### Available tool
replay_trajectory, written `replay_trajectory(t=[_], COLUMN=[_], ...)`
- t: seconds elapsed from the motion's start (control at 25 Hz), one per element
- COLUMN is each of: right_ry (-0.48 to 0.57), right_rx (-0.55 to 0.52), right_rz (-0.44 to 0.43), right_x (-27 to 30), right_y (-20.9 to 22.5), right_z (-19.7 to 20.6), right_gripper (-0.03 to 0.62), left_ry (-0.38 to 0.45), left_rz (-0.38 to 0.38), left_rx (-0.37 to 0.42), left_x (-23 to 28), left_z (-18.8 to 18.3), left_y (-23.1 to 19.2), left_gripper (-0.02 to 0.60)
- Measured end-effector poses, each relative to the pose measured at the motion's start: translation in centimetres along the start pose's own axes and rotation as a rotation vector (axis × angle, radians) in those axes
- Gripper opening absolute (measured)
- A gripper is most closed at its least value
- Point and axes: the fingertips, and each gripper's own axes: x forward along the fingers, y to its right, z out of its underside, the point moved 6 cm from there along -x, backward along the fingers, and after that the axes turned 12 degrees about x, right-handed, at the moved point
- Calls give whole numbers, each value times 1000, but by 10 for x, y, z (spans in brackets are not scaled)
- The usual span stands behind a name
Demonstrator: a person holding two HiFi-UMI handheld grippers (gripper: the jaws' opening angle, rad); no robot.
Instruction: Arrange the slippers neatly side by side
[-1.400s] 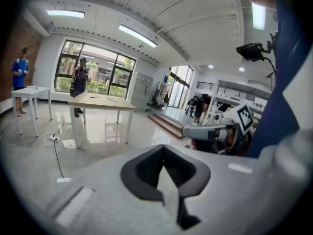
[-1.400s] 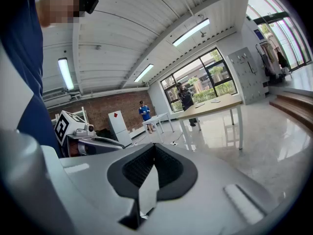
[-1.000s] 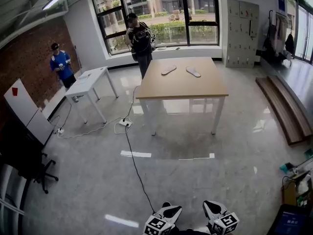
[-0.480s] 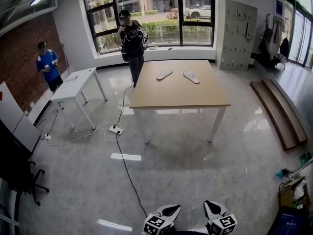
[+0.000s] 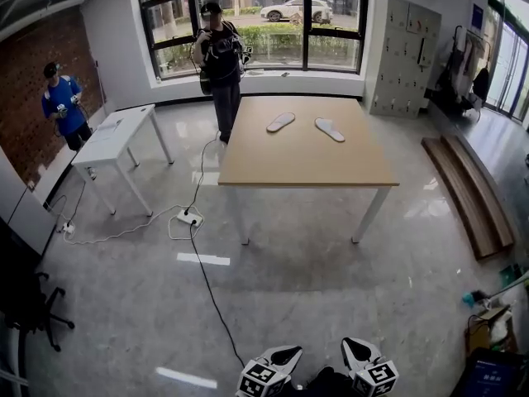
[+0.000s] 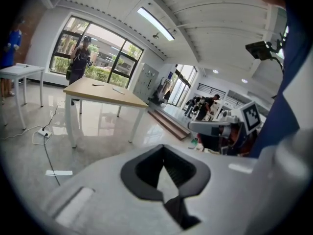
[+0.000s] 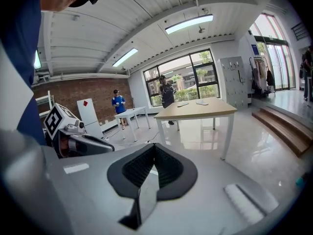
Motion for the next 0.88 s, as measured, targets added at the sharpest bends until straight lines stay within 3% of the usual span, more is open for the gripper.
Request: replay_trajectory(t=[0.4, 0.6, 0.88], right_ry=[-26, -16, -15], right_rx=[6, -9, 18], right_rz=[-77, -134, -158], right_x=[65, 98, 134], right_y=[22, 49, 107], right_z=[-31, -65, -112], right_gripper=[8, 8, 8], left_ry=[-10, -6, -13], left_rz=[-63, -133, -166], left_rx=[-21, -26, -1], left_x=[27, 52, 109], left_z=[-25, -51, -101], left_y=[-45, -73, -96], left_gripper=[3, 3, 3])
